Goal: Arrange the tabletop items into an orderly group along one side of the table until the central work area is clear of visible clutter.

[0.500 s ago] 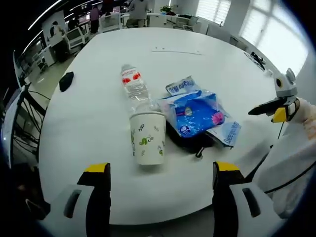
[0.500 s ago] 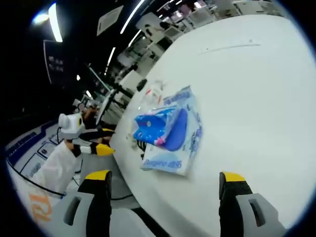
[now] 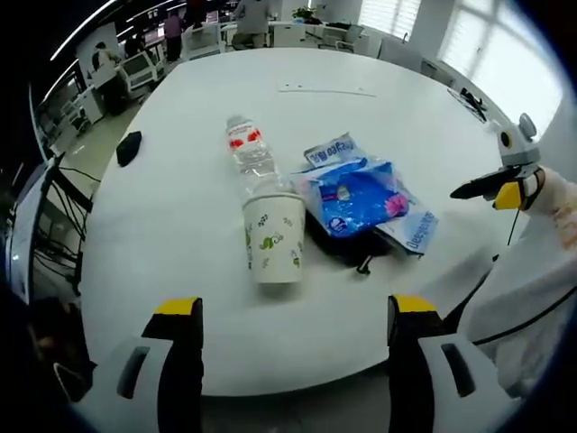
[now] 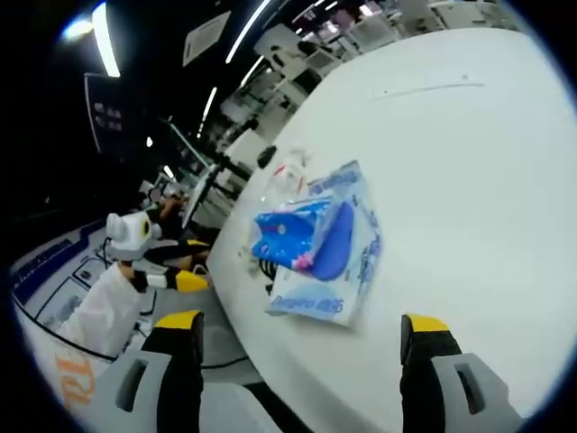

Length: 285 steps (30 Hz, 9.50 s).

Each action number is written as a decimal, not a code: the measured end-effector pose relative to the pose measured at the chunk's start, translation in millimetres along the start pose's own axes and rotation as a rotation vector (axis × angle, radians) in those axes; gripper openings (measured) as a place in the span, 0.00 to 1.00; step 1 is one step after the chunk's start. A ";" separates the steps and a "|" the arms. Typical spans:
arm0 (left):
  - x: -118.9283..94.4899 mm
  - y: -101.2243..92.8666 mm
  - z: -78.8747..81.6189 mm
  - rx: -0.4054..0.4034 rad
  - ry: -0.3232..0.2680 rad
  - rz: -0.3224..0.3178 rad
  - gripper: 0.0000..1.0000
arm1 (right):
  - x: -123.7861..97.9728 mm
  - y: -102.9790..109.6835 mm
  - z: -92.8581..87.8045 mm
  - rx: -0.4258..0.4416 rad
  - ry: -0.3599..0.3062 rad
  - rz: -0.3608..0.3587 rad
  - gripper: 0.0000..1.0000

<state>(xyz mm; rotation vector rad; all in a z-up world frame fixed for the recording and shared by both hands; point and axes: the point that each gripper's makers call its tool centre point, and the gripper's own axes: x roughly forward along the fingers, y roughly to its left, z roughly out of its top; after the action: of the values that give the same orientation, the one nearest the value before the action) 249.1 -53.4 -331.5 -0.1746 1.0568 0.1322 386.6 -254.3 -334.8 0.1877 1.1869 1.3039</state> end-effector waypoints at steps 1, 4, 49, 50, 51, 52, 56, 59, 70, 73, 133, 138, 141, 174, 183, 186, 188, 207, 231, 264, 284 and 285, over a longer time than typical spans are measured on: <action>0.1 -0.4 -0.1 0.000 0.001 0.000 0.85 | -0.9 0.6 -0.4 0.002 -0.001 0.001 0.92; 0.6 -2.4 -1.2 0.007 0.010 0.000 0.85 | -1.9 -2.3 -1.8 0.009 0.000 -0.003 0.92; 9.9 6.2 -1.6 0.000 0.030 -0.024 0.83 | -3.9 0.6 -13.7 0.009 0.007 0.002 0.93; 9.8 6.0 -1.3 0.000 0.030 -0.024 0.83 | -3.7 0.5 -13.9 0.010 0.008 0.002 0.93; 9.7 6.2 -1.0 0.002 0.029 -0.023 0.83 | -3.2 -0.6 -14.2 0.013 0.009 0.003 0.93; 9.7 6.1 -0.8 0.001 0.028 -0.023 0.83 | -3.1 -0.9 -14.3 0.014 0.010 0.003 0.93; 10.2 6.3 0.1 0.003 0.030 -0.022 0.82 | -2.4 -2.5 -13.5 0.017 0.010 0.003 0.93; 10.6 6.7 1.1 0.007 0.032 -0.023 0.82 | -2.6 -2.1 -13.4 0.016 0.007 0.003 0.93; 9.4 9.9 -1.6 0.019 0.043 -0.018 0.81 | -0.8 -0.5 -12.2 0.024 -0.005 0.007 0.92; 9.1 10.5 -0.2 0.018 0.040 -0.019 0.81 | -0.8 -0.9 -11.2 0.024 -0.011 0.005 0.92; 74.8 42.6 122.1 -0.230 -0.200 -0.050 0.60 | -2.2 -13.4 -9.7 0.054 -0.071 -0.041 0.89; 83.4 54.0 134.8 -0.227 -0.192 -0.035 0.60 | 0.0 -14.1 -7.6 0.057 -0.077 -0.038 0.89; 87.2 51.1 137.0 -0.232 -0.189 -0.039 0.59 | 1.8 -15.0 -7.2 0.059 -0.073 -0.038 0.89; 161.4 59.7 165.1 -0.287 -0.086 0.044 0.48 | 2.6 -34.1 -5.3 0.153 -0.076 -0.063 0.85; 162.6 63.4 167.5 -0.277 -0.118 0.067 0.42 | 0.3 -36.0 -0.2 0.161 -0.093 -0.061 0.84; 159.6 61.4 164.7 -0.229 -0.110 0.071 0.41 | -2.5 -34.9 1.1 0.156 -0.103 -0.057 0.84; 155.8 61.3 162.0 -0.215 -0.117 0.068 0.40 | -4.6 -34.7 1.3 0.159 -0.109 -0.057 0.83; 86.3 92.3 188.9 -0.111 -0.374 0.081 0.39 | -7.0 -25.5 0.7 0.140 -0.133 -0.031 0.81; 100.2 110.5 200.9 -0.218 -0.449 0.134 0.39 | -6.1 -26.3 -4.7 0.146 -0.113 -0.030 0.80; 109.3 91.7 179.0 -0.160 -0.461 0.141 0.41 | -6.4 -30.8 -8.0 0.157 -0.098 -0.040 0.80; 91.0 93.8 153.0 -0.251 -0.467 0.148 0.74 | -13.5 -26.6 -3.2 0.143 -0.145 -0.028 0.80; 88.9 94.8 153.0 -0.258 -0.480 0.139 0.74 | -13.8 -25.9 -3.3 0.142 -0.146 -0.026 0.80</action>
<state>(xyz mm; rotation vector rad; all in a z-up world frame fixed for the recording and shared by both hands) 404.6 73.0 -343.3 -0.2860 0.5699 0.4163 403.2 -275.8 -346.5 0.3639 1.1531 1.1633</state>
